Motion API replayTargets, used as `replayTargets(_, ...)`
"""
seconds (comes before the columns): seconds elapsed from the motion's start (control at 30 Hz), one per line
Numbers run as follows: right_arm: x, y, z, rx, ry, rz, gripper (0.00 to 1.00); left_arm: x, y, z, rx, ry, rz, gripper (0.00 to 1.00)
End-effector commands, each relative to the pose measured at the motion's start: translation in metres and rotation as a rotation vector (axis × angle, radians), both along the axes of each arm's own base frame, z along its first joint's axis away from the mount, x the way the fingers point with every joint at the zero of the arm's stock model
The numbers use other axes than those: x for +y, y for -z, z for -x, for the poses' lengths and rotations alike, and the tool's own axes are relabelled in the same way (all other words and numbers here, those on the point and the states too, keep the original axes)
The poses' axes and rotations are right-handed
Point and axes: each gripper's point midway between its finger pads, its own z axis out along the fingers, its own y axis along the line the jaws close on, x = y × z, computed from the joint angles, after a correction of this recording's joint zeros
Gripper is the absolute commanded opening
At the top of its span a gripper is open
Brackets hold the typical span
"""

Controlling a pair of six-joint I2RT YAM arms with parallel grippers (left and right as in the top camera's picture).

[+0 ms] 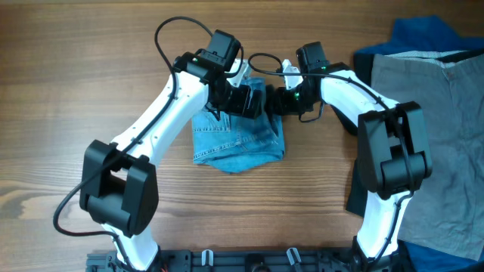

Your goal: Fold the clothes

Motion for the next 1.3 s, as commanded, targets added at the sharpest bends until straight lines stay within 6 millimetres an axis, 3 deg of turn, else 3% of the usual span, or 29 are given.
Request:
replayTargets(0.0, -0.014, 0.017, 0.014, 0.069, 0.004, 0.064, 0.44, 0.026, -0.011, -0.009, 0.029, -0.083, 0.009, 1.00)
replayTargets(0.03, -0.016, 0.003, 0.010, 0.049, 0.012, 0.060, 0.46, 0.033, -0.018, -0.012, 0.028, -0.102, 0.018, 1.00)
replayTargets(0.1, -0.017, -0.046, -0.002, -0.039, 0.018, 0.017, 0.47, 0.051, -0.020, -0.011, 0.050, -0.136, 0.006, 1.00)
replayTargets(0.17, 0.000, -0.099, 0.000, -0.148, -0.059, -0.095, 0.44, 0.069, -0.014, -0.008, 0.085, -0.173, -0.030, 0.63)
replayTargets(0.2, 0.013, -0.131, 0.007, -0.222, -0.126, -0.171, 0.26, 0.077, -0.011, -0.009, 0.103, -0.193, -0.035, 0.28)
replayTargets(0.27, 0.031, -0.158, 0.016, -0.323, -0.224, -0.192, 0.05, 0.087, -0.003, -0.008, 0.122, -0.215, -0.041, 0.05)
replayTargets(0.33, 0.052, -0.146, 0.030, -0.294, -0.282, -0.193, 0.04, 0.090, 0.022, 0.006, 0.175, -0.217, -0.058, 0.04)
replayTargets(0.4, 0.058, -0.106, 0.044, -0.208, -0.302, -0.133, 0.04, 0.084, 0.046, 0.021, 0.225, -0.206, -0.020, 0.04)
replayTargets(0.47, 0.042, -0.038, 0.057, -0.011, -0.200, -0.007, 0.04, 0.081, 0.070, 0.040, 0.275, -0.202, 0.012, 0.10)
replayTargets(0.53, 0.022, 0.010, 0.076, 0.181, -0.080, 0.077, 0.04, 0.085, 0.090, 0.057, 0.308, -0.206, 0.000, 0.15)
replayTargets(0.6, 0.012, 0.033, 0.090, 0.301, -0.022, 0.123, 0.04, 0.089, 0.100, 0.069, 0.338, -0.207, -0.011, 0.23)
replayTargets(0.63, 0.010, 0.040, 0.094, 0.325, -0.021, 0.135, 0.04, 0.089, 0.102, 0.072, 0.344, -0.207, -0.013, 0.32)
replayTargets(0.73, 0.011, 0.035, 0.091, 0.307, -0.026, 0.129, 0.05, 0.087, 0.100, 0.072, 0.349, -0.207, 0.003, 0.36)
replayTargets(0.8, 0.010, 0.015, 0.079, 0.245, -0.037, 0.106, 0.05, 0.087, 0.083, 0.068, 0.376, -0.225, 0.036, 0.55)
replayTargets(0.87, 0.010, -0.038, 0.058, 0.079, -0.037, 0.052, 0.05, 0.096, 0.042, 0.036, 0.299, -0.271, 0.092, 0.72)
replayTargets(0.93, 0.013, -0.083, 0.044, -0.068, -0.033, 0.005, 0.06, 0.101, 0.023, 0.021, 0.239, -0.291, 0.133, 0.81)
replayTargets(0.97, 0.015, -0.099, 0.039, -0.122, -0.031, -0.013, 0.06, 0.101, 0.021, 0.024, 0.259, -0.295, 0.149, 0.63)
replayTargets(1.0, 0.015, -0.108, 0.037, -0.150, -0.028, -0.023, 0.06, 0.095, 0.019, 0.031, 0.291, -0.287, 0.173, 0.22)
replayTargets(1.03, 0.015, -0.111, 0.036, -0.162, -0.026, -0.024, 0.06, 0.090, 0.017, 0.037, 0.319, -0.277, 0.191, 0.06)
replayTargets(1.13, 0.007, -0.107, 0.032, -0.175, -0.006, 0.028, 0.06, 0.064, 0.029, 0.076, 0.435, -0.225, 0.148, 0.04)
replayTargets(1.27, 0.008, -0.107, 0.031, -0.176, -0.001, 0.025, 0.06, 0.073, 0.104, 0.110, 0.502, -0.495, -0.034, 0.04)
